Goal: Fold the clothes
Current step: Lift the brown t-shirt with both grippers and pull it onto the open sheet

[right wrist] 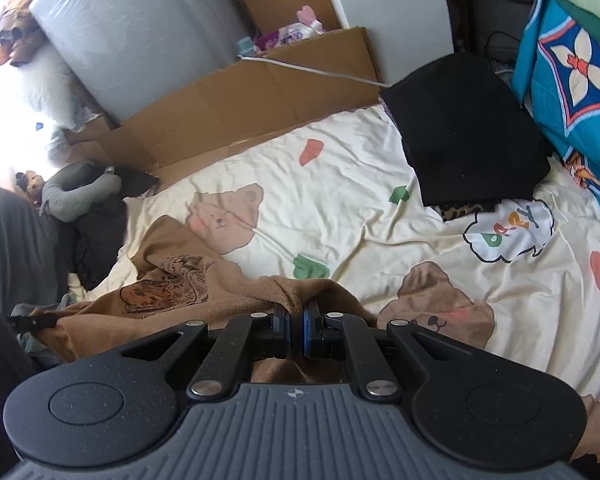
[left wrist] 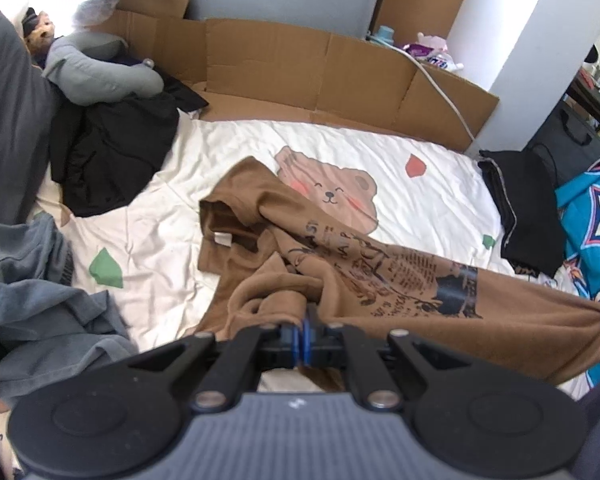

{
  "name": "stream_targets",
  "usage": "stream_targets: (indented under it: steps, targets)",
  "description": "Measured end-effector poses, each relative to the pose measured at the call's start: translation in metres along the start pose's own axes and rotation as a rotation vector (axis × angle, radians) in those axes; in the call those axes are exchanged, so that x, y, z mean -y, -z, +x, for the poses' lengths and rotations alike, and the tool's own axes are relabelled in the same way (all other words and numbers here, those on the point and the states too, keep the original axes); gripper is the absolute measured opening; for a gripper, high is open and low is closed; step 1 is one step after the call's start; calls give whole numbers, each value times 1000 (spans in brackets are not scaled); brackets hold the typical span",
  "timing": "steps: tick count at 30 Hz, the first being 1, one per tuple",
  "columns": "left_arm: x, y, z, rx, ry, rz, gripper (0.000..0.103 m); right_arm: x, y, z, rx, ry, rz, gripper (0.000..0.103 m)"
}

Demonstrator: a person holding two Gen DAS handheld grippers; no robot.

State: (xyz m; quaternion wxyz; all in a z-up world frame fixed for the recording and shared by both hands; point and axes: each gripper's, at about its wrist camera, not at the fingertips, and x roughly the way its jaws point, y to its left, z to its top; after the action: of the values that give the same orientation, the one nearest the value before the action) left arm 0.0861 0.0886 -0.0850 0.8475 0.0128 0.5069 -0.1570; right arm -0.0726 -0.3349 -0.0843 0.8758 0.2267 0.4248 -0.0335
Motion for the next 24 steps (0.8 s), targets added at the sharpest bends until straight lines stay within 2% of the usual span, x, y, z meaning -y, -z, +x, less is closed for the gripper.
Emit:
stream_targets:
  steps: [13, 24]
  targets:
    - [-41, 16, -35, 28, -54, -57, 3, -42, 39, -30, -59, -80, -103, 4]
    - [-89, 40, -33, 16, -106, -120, 3, -65, 68, 1, -187, -137, -131, 7]
